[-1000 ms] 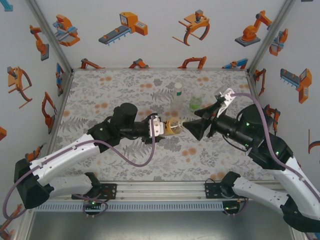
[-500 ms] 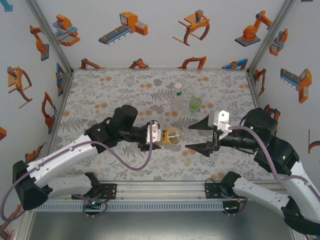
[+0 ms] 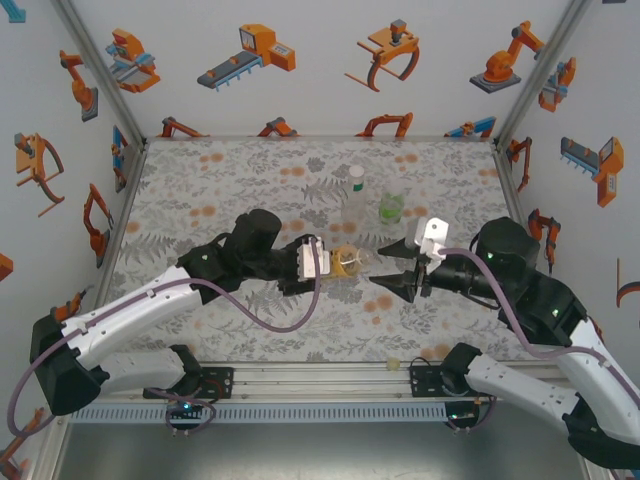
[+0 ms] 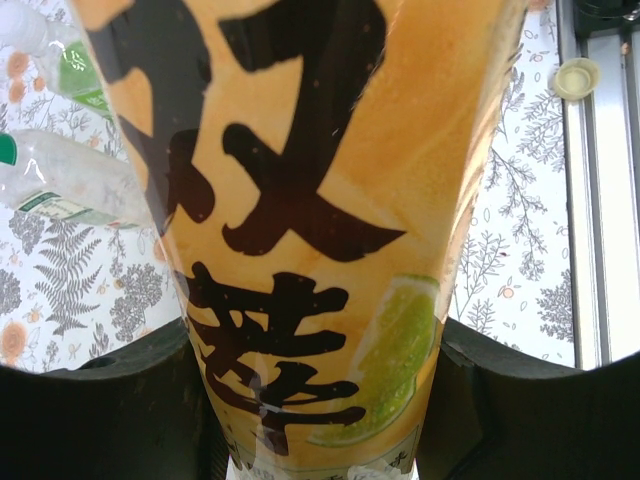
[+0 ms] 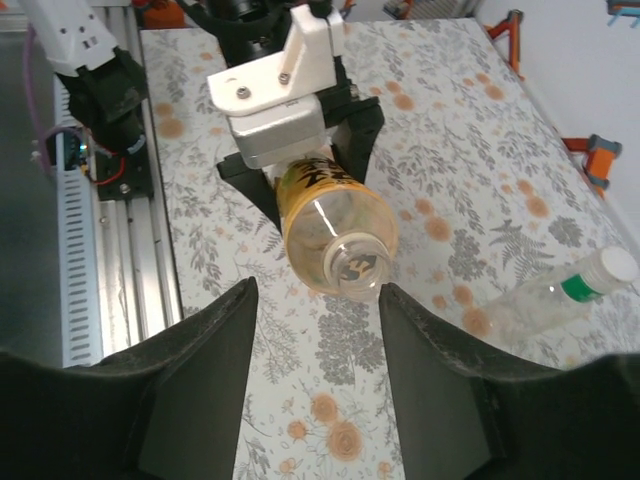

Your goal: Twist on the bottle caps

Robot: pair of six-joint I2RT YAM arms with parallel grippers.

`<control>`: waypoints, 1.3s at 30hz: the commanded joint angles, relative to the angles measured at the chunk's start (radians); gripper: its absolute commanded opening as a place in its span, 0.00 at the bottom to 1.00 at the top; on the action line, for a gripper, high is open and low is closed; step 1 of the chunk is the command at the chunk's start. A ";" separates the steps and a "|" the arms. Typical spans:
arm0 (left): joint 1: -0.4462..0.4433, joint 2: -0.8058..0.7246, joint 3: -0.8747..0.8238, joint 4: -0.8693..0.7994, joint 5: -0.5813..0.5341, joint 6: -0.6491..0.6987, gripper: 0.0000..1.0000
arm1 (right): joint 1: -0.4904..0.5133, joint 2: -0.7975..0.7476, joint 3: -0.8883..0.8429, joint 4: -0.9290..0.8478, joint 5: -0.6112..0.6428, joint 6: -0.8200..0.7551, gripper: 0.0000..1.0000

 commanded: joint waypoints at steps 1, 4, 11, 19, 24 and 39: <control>0.012 -0.004 -0.009 0.042 -0.029 -0.037 0.00 | 0.007 0.003 -0.005 0.031 0.178 0.085 0.45; 0.041 -0.013 -0.029 0.073 -0.048 -0.083 0.00 | 0.007 0.016 -0.005 0.013 0.312 0.182 0.41; 0.149 -0.070 -0.088 0.151 -0.065 -0.208 0.00 | 0.007 0.067 0.006 -0.164 0.552 0.513 0.31; 0.186 -0.110 -0.104 0.138 -0.101 -0.220 0.00 | 0.008 0.119 -0.081 -0.403 0.567 0.861 0.22; 0.189 -0.123 -0.105 0.126 -0.101 -0.218 0.00 | 0.080 0.090 -0.271 -0.408 0.503 1.058 0.19; 0.188 -0.162 -0.134 0.127 -0.103 -0.241 0.00 | 0.385 0.093 -0.701 -0.217 0.569 1.400 0.16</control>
